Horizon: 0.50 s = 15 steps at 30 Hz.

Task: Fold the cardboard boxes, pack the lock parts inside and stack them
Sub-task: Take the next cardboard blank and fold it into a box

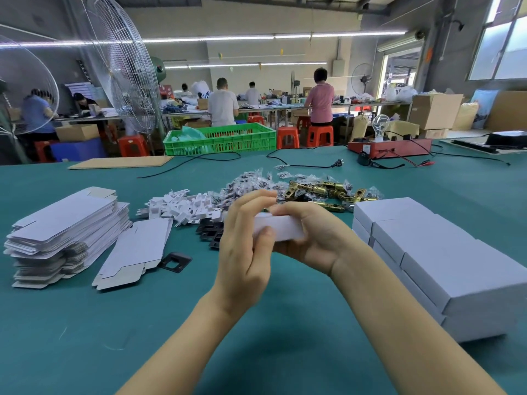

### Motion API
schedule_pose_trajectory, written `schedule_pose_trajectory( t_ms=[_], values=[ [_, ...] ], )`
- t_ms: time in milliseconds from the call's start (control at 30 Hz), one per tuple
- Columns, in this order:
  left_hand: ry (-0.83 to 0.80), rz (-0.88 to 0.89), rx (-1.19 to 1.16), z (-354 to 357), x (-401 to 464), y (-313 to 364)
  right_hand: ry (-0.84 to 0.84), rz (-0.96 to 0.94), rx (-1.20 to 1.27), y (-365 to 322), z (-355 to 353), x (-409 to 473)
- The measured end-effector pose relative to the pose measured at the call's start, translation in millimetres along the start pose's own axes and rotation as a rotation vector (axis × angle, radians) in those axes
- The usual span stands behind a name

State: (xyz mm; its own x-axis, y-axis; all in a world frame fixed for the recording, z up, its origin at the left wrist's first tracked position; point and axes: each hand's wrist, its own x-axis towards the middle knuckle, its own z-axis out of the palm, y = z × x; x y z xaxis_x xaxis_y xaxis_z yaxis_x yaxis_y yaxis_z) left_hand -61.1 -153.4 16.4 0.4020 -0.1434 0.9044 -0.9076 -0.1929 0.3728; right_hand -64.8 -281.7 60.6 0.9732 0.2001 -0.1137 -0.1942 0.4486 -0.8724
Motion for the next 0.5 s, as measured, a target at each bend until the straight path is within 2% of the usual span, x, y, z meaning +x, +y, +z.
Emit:
schedule_pose_trajectory(
  t_ms=[100, 200, 333, 500],
  values=[
    [0.003, -0.209, 0.061, 8.3, -7.5, -3.6, 0.056, -0.031, 0.010, 2.5, -7.1, 3.1],
    [-0.003, -0.467, -0.132, 13.9, -11.9, -11.2, 0.118, -0.105, -0.035, 8.4, -15.8, 10.2],
    [-0.054, -0.765, -0.444, 12.3, -20.6, -33.7, 0.176, -0.215, -0.219, 23.7, -28.4, 19.2],
    [-0.056, -0.929, -0.438, -0.5, -29.4, -55.6, 0.096, -0.235, -0.264, 44.4, -45.7, 26.2]
  ],
)
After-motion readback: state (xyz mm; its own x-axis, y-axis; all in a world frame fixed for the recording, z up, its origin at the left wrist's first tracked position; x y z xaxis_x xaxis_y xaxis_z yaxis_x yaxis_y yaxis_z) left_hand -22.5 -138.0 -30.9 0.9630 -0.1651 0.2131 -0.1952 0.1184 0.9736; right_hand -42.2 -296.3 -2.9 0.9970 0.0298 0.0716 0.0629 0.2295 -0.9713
